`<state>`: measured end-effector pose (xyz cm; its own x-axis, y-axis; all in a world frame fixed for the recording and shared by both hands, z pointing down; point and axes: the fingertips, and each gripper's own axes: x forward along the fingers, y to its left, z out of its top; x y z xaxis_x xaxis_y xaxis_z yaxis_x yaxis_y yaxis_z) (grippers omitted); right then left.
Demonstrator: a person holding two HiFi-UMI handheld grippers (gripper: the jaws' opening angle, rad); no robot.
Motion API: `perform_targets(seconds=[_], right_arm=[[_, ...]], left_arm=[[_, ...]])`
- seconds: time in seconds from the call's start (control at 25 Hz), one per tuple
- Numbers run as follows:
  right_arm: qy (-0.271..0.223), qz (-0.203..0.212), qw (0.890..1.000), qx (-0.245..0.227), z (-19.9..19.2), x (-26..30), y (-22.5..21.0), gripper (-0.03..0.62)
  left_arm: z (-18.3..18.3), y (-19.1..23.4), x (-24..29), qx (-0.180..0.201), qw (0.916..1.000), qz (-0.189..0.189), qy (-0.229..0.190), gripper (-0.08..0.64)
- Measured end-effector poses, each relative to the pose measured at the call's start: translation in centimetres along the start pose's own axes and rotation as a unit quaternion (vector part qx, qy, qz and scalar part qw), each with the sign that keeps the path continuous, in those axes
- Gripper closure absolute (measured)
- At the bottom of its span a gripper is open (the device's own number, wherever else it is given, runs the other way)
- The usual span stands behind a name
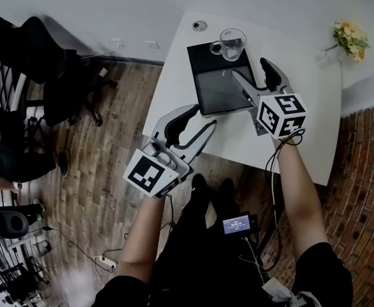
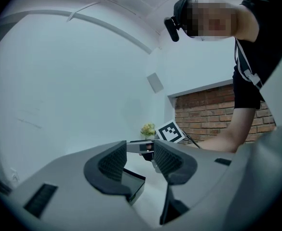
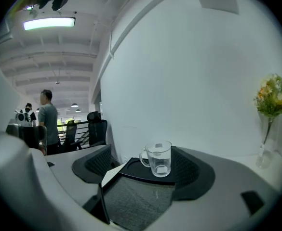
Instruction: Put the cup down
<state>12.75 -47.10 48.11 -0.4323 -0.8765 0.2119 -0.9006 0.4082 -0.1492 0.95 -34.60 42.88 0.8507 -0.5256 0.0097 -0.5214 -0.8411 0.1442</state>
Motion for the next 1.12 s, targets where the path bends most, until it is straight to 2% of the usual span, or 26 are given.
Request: perform_targets(seconds=[0.24,0.4,0.6,0.84,1.12], right_arm=[[-0.016,0.048,0.999,0.010,1.7,-4.4,3.7,0.192],[-0.032,0.074,0.997,0.012,3.2,-7.5,6.0,0.192],[-0.031,0.092,0.995,0.013,3.8,-10.9,8.5,0.192],[-0.018,0.094,0.995,0.029,2.9,-14.0,9.9,0.217],[-0.024,0.085,0.995,0.052,2.6,-16.2,10.3,0.276]], left_arm=[[-0.5,-1.7,-0.3,0.001,0.9996,-0.010,0.028,0.380],[0.2,-3.0,-0.2,-0.002,0.9997,-0.016,0.021,0.380],[0.8,-4.5,-0.3,0.004,0.9992,-0.021,0.034,0.383],[0.6,-5.9,-1.0,0.004,0.9987,-0.033,0.039,0.388],[1.1,-7.3,-1.2,-0.001,0.9982,-0.052,0.029,0.395]])
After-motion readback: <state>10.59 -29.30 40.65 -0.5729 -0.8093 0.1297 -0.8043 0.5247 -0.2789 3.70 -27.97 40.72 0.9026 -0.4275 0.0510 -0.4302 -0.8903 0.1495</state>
